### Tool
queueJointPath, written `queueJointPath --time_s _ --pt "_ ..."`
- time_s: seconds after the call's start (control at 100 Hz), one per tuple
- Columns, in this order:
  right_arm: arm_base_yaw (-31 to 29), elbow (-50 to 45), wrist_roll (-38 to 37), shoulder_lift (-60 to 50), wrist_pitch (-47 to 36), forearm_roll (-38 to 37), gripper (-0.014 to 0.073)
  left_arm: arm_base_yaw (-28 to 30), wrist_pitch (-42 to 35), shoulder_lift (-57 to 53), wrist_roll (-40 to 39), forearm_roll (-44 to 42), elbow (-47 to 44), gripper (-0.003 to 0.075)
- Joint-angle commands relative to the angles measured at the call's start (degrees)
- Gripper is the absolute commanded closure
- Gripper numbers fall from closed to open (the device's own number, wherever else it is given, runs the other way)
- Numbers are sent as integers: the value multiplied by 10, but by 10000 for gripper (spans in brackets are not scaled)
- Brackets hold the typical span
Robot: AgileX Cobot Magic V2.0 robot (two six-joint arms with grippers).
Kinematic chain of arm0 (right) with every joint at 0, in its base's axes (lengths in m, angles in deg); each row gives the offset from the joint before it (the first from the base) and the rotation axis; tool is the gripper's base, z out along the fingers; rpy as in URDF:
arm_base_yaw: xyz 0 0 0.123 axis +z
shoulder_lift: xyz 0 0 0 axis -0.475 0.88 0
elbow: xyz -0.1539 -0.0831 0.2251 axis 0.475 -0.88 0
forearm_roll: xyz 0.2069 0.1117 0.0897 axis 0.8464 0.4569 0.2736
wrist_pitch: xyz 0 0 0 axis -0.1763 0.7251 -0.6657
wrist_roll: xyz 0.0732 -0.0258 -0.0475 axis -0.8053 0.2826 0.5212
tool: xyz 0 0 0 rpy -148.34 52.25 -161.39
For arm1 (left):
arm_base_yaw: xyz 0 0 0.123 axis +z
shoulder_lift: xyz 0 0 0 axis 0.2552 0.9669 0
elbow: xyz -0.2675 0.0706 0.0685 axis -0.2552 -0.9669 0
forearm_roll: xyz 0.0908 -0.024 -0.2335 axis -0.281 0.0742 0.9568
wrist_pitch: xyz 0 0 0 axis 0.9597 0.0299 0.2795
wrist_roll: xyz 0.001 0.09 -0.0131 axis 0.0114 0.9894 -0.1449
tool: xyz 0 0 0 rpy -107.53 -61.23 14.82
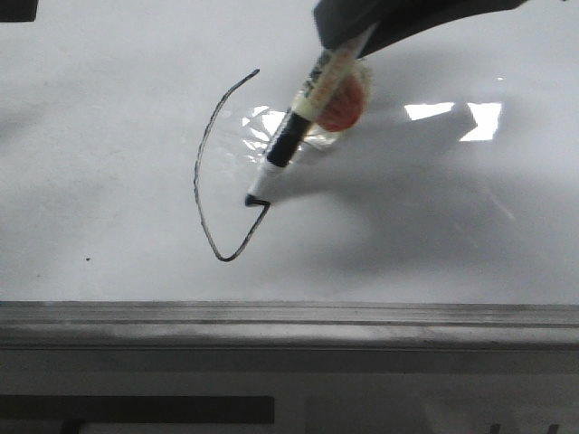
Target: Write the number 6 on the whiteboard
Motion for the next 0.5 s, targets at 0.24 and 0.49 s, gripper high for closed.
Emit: queueJointPath --time_s 0.24,0.49 --pt "15 42 8 25 -64 -23 647 1 -43 -4 -3 7 19 314" --pt "63 42 15 -12 -40 -22 647 -67 -47 17 -2 -22 19 314"
